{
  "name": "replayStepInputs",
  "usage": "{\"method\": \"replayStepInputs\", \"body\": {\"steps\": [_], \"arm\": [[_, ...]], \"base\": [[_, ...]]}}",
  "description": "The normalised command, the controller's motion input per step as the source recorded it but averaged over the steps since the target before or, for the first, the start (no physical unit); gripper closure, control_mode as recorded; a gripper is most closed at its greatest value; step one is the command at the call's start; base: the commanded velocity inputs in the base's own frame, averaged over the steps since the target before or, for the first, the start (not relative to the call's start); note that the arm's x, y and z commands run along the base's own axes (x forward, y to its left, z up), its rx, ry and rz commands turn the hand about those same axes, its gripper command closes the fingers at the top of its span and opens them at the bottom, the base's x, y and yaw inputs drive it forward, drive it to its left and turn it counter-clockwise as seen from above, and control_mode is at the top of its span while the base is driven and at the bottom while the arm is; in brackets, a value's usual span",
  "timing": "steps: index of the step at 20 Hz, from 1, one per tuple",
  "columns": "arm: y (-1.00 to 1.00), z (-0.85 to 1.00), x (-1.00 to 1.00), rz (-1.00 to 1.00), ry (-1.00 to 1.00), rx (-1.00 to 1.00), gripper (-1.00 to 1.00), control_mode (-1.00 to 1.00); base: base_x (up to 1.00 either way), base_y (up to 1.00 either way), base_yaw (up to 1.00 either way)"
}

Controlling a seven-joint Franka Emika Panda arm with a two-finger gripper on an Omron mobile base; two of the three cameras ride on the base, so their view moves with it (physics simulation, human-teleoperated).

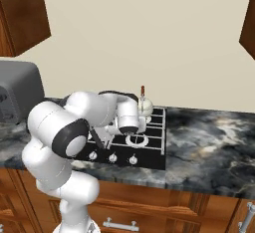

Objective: Pick the pan from the cabinet and place it on the stove. Then turn on the stove burner for the pan.

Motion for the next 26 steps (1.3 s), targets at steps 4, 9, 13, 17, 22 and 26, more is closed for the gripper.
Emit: {"method": "replayStepInputs", "body": {"steps": [4,9,13,17,22,26], "arm": [[0.0,-0.07,0.39,-0.02,0.02,0.01,1.0,-1.0],[0.0,-0.19,0.37,0.0,0.02,0.0,1.0,-1.0],[0.0,-0.23,0.42,0.0,0.05,0.0,1.0,-1.0],[0.0,-0.25,0.39,0.0,0.05,0.0,1.0,-1.0],[0.0,-0.32,0.38,0.0,0.06,0.0,1.0,-1.0],[0.0,-0.37,0.33,0.0,0.02,0.0,1.0,-1.0]], "base": [[0.0,0.0,0.0],[0.0,0.0,0.0],[0.0,0.0,0.0],[0.0,0.0,0.0],[0.0,0.0,0.0],[0.0,0.0,0.0]]}}
